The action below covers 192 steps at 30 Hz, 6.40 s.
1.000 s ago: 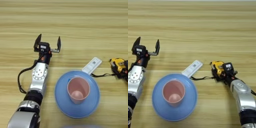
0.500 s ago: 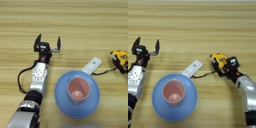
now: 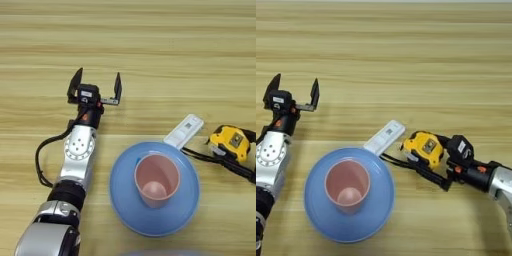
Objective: Move the objects on the table
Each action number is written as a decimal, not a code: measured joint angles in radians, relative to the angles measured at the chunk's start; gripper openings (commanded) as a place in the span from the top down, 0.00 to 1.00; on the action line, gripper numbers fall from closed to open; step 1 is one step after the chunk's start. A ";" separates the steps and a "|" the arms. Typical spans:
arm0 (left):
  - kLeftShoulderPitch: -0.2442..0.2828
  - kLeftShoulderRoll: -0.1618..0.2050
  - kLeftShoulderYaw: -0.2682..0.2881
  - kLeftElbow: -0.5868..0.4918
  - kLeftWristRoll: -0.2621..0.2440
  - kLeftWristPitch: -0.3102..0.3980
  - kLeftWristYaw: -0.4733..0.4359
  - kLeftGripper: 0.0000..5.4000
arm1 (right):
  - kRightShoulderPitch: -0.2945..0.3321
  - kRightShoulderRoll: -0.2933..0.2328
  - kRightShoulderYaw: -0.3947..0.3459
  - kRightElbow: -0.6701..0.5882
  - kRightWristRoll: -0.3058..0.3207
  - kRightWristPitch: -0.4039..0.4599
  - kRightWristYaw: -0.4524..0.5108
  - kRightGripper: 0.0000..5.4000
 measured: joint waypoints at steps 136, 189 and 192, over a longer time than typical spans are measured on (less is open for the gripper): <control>-0.011 -0.019 -0.003 0.019 0.029 -0.003 0.010 0.00 | -0.357 0.413 0.166 0.072 -0.239 0.763 -0.900 0.46; -0.017 -0.020 0.005 0.031 0.030 -0.004 0.011 0.00 | -0.401 0.346 0.001 0.216 -0.236 0.691 -0.874 0.46; -0.020 -0.020 0.005 0.031 0.030 -0.004 0.011 0.00 | -0.401 0.346 0.003 0.216 -0.236 0.690 -0.870 0.46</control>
